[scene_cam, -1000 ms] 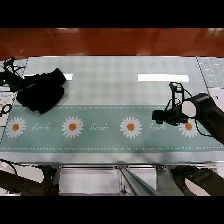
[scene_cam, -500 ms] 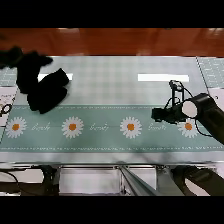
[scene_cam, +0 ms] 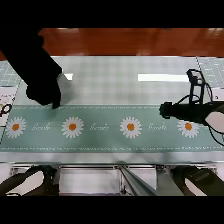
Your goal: Fold the shirts.
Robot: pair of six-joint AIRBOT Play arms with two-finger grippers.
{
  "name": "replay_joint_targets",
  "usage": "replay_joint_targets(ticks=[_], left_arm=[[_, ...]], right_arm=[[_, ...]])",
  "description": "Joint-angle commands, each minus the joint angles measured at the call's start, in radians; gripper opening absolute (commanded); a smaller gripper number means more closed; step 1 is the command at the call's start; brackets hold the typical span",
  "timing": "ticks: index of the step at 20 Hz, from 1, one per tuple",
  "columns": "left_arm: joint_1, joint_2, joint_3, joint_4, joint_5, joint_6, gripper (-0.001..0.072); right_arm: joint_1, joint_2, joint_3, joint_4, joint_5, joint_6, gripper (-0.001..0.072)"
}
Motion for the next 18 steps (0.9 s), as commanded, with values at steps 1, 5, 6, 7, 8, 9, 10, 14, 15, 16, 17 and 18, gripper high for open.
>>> replay_joint_targets(ticks=[1, 5, 6, 7, 8, 9, 10, 14, 15, 16, 17, 18], left_arm=[[-0.097, 0.073, 0.095, -0.004, 0.019, 0.000, 0.0029], [-0.218, 0.120, 0.102, -0.004, 0.056, -0.005, 0.0029], [-0.248, 0.123, 0.099, -0.004, 0.037, -0.018, 0.0029], [-0.286, 0.127, 0.082, -0.004, 0.024, -0.032, 0.0029], [-0.338, 0.137, 0.041, -0.004, 0.034, -0.039, 0.0029], [-0.395, 0.151, -0.014, -0.004, 0.063, -0.038, 0.0029], [-0.459, 0.174, -0.091, -0.004, 0.115, -0.038, 0.0029], [-0.663, 0.330, -0.525, -0.005, 0.506, -0.113, 0.0029], [-0.674, 0.378, -0.637, -0.004, 0.577, -0.126, 0.0029], [-0.661, 0.425, -0.749, -0.003, 0.612, -0.126, 0.0030], [-0.624, 0.465, -0.842, -0.002, 0.602, -0.125, 0.0030], [-0.567, 0.501, -0.937, -0.003, 0.566, -0.126, 0.0030]], right_arm=[[0.000, 0.089, 0.000, 0.001, -0.023, -0.010, 0.0406], [0.000, 0.149, 0.000, 0.002, -0.035, -0.011, 0.0406], [0.000, 0.158, 0.000, 0.001, -0.035, -0.011, 0.0406], [0.000, 0.166, 0.000, 0.001, -0.035, -0.011, 0.0406], [0.000, 0.169, 0.000, 0.002, -0.035, -0.011, 0.0406], [0.000, 0.169, 0.000, 0.002, -0.035, -0.011, 0.0406], [0.000, 0.169, 0.000, 0.001, -0.036, -0.011, 0.0406], [0.000, 0.169, 0.000, 0.001, -0.032, -0.008, 0.0406], [0.000, 0.169, 0.000, 0.001, -0.025, -0.006, 0.0406], [0.000, 0.169, 0.000, 0.002, -0.021, -0.006, 0.0406], [0.000, 0.169, 0.000, 0.006, -0.016, -0.005, 0.0406], [0.000, 0.168, 0.000, 0.012, -0.012, -0.005, 0.0406]])
